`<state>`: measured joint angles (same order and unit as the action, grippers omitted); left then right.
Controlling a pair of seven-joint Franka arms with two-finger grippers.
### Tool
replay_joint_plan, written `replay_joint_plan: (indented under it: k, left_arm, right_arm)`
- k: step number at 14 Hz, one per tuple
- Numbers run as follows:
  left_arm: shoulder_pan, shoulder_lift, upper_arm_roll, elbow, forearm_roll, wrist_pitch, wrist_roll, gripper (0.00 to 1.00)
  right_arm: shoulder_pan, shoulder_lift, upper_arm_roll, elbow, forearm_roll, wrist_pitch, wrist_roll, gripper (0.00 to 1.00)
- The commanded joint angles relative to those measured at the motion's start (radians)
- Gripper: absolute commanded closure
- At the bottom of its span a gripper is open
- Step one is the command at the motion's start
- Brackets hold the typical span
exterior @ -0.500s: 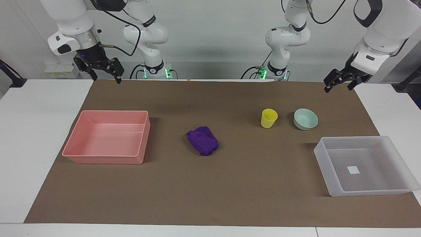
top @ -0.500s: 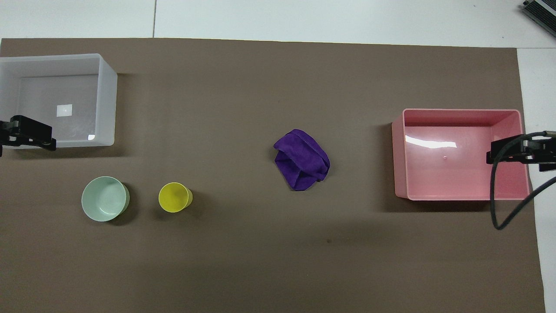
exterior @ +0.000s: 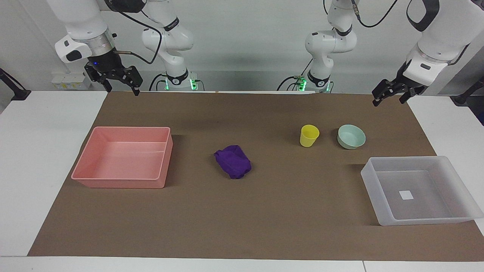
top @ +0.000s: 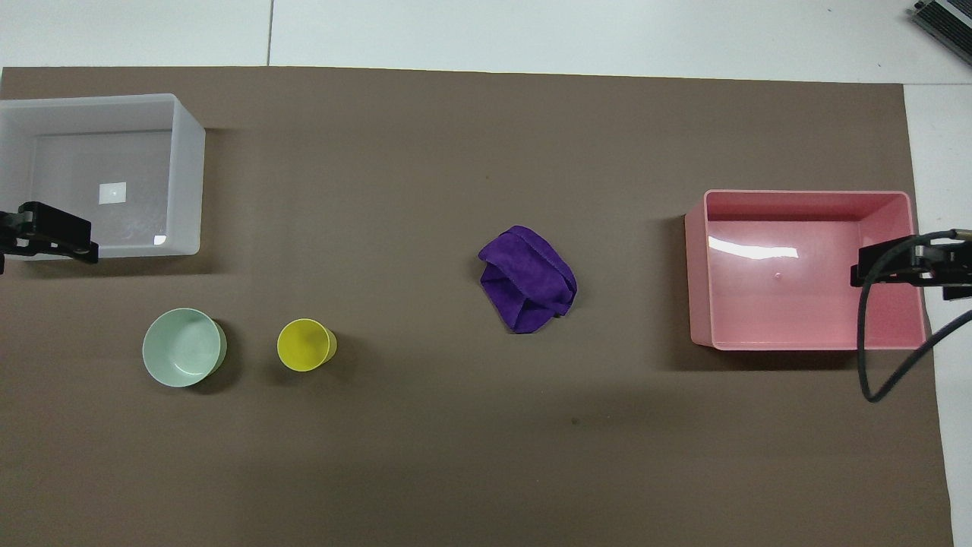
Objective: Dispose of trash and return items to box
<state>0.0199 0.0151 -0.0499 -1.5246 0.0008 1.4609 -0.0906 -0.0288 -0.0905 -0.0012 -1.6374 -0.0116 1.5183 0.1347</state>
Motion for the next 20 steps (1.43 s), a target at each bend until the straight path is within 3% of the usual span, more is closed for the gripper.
replay_joint_plan:
  k: [1, 8, 11, 14, 17, 20]
  left_arm:
    - [0.006, -0.018, -0.004, -0.023, 0.008, 0.007, 0.014, 0.0]
    - [-0.005, -0.006, -0.004, -0.023, 0.016, 0.009, 0.015, 0.0]
    - [0.014, 0.003, -0.004, -0.031, 0.008, -0.007, 0.005, 0.0]
    - [0.06, 0.008, -0.004, -0.122, 0.008, -0.005, 0.017, 0.0]
    - [0.12, -0.018, -0.004, -0.302, 0.005, 0.168, 0.087, 0.0]
    - [0.185, -0.037, -0.004, -0.412, -0.028, 0.21, 0.246, 0.0]
  right_arm:
    - [0.0, -0.031, 0.0, -0.042, 0.016, 0.023, 0.02, 0.0]
    - [0.076, -0.054, 0.001, -0.124, 0.019, 0.163, 0.02, 0.0]
    - [0.141, -0.051, 0.001, -0.222, 0.039, 0.314, 0.029, 0.0]
    - [0.248, 0.029, 0.001, -0.251, 0.039, 0.457, 0.122, 0.0]
    - [0.332, 0.138, 0.001, -0.251, 0.035, 0.572, 0.235, 0.0]
    - [0.426, 0.251, 0.001, -0.251, 0.036, 0.709, 0.334, 0.0]
